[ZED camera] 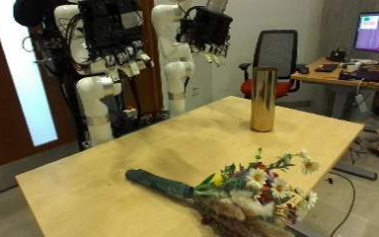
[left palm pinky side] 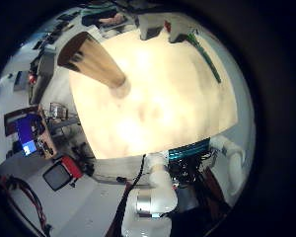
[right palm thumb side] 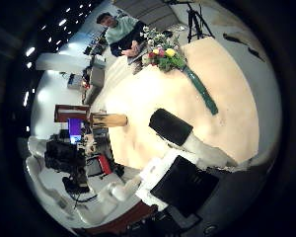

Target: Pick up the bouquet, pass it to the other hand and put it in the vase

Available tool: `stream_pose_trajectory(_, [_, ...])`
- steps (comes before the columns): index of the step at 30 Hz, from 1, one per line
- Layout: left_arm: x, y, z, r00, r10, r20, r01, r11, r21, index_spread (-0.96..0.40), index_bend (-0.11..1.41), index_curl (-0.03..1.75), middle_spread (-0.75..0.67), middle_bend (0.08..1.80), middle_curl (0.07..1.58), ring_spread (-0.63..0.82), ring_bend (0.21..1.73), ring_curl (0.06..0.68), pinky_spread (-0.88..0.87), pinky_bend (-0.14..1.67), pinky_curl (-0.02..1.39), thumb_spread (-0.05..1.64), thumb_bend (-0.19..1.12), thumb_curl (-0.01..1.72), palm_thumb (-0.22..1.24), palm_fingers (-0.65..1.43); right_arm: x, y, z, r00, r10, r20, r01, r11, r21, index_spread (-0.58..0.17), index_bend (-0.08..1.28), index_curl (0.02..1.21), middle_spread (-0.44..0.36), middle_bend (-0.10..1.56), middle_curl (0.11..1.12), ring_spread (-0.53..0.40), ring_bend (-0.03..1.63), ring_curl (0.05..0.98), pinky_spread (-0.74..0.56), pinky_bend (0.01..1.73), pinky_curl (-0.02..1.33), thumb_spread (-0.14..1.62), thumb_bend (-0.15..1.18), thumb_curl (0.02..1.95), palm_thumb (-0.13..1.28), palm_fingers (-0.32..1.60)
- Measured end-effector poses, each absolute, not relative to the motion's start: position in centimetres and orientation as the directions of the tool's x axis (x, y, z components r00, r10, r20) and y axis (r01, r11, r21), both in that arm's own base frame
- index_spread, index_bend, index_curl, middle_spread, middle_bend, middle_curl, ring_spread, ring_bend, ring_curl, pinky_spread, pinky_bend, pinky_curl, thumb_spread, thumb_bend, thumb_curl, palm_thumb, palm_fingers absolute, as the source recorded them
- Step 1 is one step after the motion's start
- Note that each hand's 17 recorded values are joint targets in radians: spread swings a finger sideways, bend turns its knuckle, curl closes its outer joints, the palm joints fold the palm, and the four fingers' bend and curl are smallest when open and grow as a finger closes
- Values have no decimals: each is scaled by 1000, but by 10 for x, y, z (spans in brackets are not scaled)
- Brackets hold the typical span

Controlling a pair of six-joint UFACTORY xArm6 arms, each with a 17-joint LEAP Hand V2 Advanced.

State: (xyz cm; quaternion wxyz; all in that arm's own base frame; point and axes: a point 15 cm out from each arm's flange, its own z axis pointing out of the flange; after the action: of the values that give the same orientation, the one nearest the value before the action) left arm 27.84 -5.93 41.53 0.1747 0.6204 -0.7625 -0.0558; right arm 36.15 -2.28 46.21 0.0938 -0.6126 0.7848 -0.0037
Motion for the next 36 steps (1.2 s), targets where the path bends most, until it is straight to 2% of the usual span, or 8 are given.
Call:
stream_pose_trajectory(3, [286,-59,415,-178,-964,197,-926,232,298,167,172,323,423,194,302,573,358,226,535,195,294,933,-29,291,170,1,367,-22,458,-223,-965,-141,-965,239,-112,-274,176,257,18,678,313,-140,1077,195,-32,864,-7,1130,-26,289,422,538])
stream_pose_trajectory(9, [296,-61,414,-214,-954,210,-926,267,269,170,176,325,414,196,305,573,353,225,530,191,294,933,-29,291,170,6,373,-25,456,-229,-964,-136,-967,241,-79,-289,188,280,16,713,314,-140,1070,182,-51,879,-9,1119,-23,293,407,573])
stream_pose_trajectory(16, [308,-61,412,-239,-948,211,-925,289,247,169,177,330,392,198,312,561,347,224,528,186,284,933,-29,291,170,19,385,-47,465,-275,-954,-119,-955,286,-85,-295,186,298,-5,708,306,-156,1079,175,-88,904,-9,1115,-20,298,415,591])
stream_pose_trajectory(22, [315,-59,416,-252,-944,212,-922,301,243,171,177,331,383,198,316,556,349,225,527,184,277,935,-28,292,172,25,403,-55,449,-317,-941,-119,-945,324,-46,-306,182,304,-20,713,305,-158,1086,171,-114,934,-9,1113,-22,301,421,587])
stream_pose_trajectory(25, [318,-59,418,-266,-940,213,-920,314,235,171,179,333,378,200,318,555,346,224,527,183,273,935,-29,292,172,29,418,-61,430,-371,-922,-114,-928,373,4,-241,174,303,33,697,304,-137,1109,181,-78,930,-11,1114,-22,303,421,494])
stream_pose_trajectory(29, [322,-61,414,-270,-938,217,-914,320,247,169,184,338,368,199,319,553,345,224,526,180,267,936,-29,292,172,38,432,-64,403,-392,-914,-106,-920,387,63,-194,176,306,63,698,308,-98,1077,171,-6,905,-8,1116,-24,308,407,400])
stream_pose_trajectory(31, [323,-61,412,-270,-938,218,-913,322,252,168,183,340,360,202,321,552,343,223,523,178,264,936,-28,291,173,41,439,-64,397,-395,-912,-111,-918,391,58,-183,179,310,70,694,309,-86,1071,166,10,903,-5,1113,-26,306,398,389])
stream_pose_trajectory(36, [324,-61,410,-273,-935,226,-910,328,254,164,181,341,355,199,323,551,344,225,521,178,259,942,-28,290,175,42,474,-66,386,-419,-898,-133,-903,427,-44,-138,166,311,72,705,321,-82,1079,171,37,897,-5,1112,-24,312,386,378])
